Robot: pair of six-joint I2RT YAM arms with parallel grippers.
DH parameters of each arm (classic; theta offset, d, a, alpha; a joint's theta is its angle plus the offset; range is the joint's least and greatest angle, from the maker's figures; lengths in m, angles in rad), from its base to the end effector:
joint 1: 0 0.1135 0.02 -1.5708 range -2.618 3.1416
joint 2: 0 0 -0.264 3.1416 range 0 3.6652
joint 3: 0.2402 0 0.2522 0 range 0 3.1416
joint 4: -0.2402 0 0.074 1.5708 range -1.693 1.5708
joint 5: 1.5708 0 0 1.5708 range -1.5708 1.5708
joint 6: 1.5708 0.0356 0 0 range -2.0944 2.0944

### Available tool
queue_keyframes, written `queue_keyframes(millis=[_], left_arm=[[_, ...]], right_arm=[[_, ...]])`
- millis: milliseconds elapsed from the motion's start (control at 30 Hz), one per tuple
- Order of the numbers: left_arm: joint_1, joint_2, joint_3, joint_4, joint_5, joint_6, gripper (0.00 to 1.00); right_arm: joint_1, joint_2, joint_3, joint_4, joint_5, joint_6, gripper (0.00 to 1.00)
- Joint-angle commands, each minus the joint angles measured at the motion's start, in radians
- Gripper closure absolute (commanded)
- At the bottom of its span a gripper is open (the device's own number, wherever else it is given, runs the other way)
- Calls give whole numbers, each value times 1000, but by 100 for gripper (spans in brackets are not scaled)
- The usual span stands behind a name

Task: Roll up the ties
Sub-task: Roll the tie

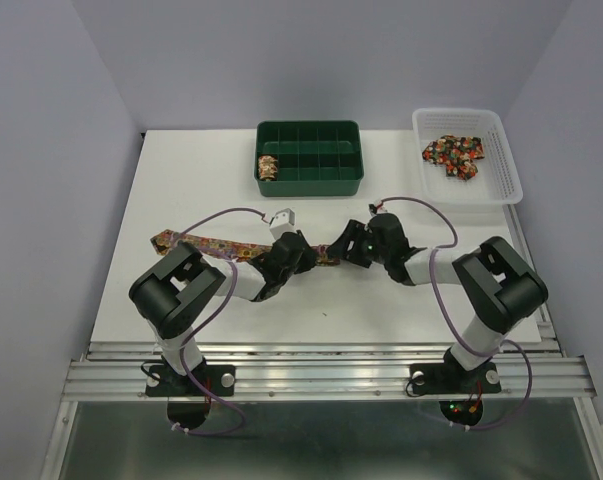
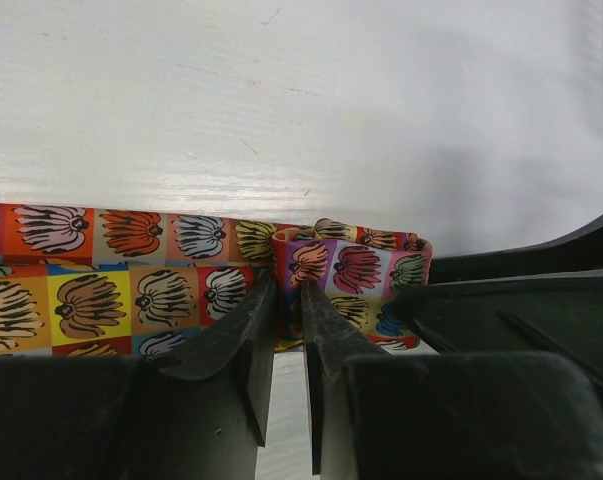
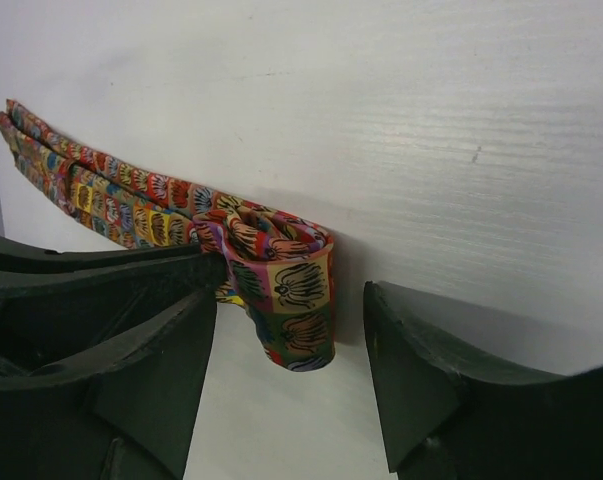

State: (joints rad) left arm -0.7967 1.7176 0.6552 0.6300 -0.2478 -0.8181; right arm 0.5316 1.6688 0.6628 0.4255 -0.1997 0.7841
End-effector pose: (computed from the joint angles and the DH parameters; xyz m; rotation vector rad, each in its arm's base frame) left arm 0.2361 -0.2290 0.1444 -0.1872 2.0695 -0.7792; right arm 0.2711 0.1676 0.1417 0.1662 2.2979 0.9420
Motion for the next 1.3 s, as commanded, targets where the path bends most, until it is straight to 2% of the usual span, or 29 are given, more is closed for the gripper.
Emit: queue_keyframes(millis=[0, 133, 367, 467, 600, 633, 700, 1000, 1267], left_arm=[[-10, -29, -8, -19, 5, -16, 74], [-13, -20, -3, -21, 12, -36, 74], [-16, -13, -2, -21, 15, -72, 74], [-24, -13, 1, -21, 12, -81, 74], [-29, -39, -2, -24, 24, -69, 72], [-29, -61, -5, -24, 25, -64, 70], [-30, -85, -9, -35, 38, -47, 68], [-30, -210, -19, -139, 39, 10, 66], [-18, -291, -63, -286, -97, 23, 67]], right_arm=[[5, 32, -22, 75, -15, 7, 39], [5, 54, -14, 61, -4, 29, 42], [5, 66, -9, 50, -6, 43, 53], [4, 52, 18, 4, -1, 24, 80], [5, 0, 50, -128, 89, -26, 94], [2, -16, 82, -225, 111, -67, 96], [-5, -29, 112, -316, 144, -107, 99], [-32, -89, 218, -620, 189, -287, 99], [-31, -107, 360, -835, 339, -407, 99]])
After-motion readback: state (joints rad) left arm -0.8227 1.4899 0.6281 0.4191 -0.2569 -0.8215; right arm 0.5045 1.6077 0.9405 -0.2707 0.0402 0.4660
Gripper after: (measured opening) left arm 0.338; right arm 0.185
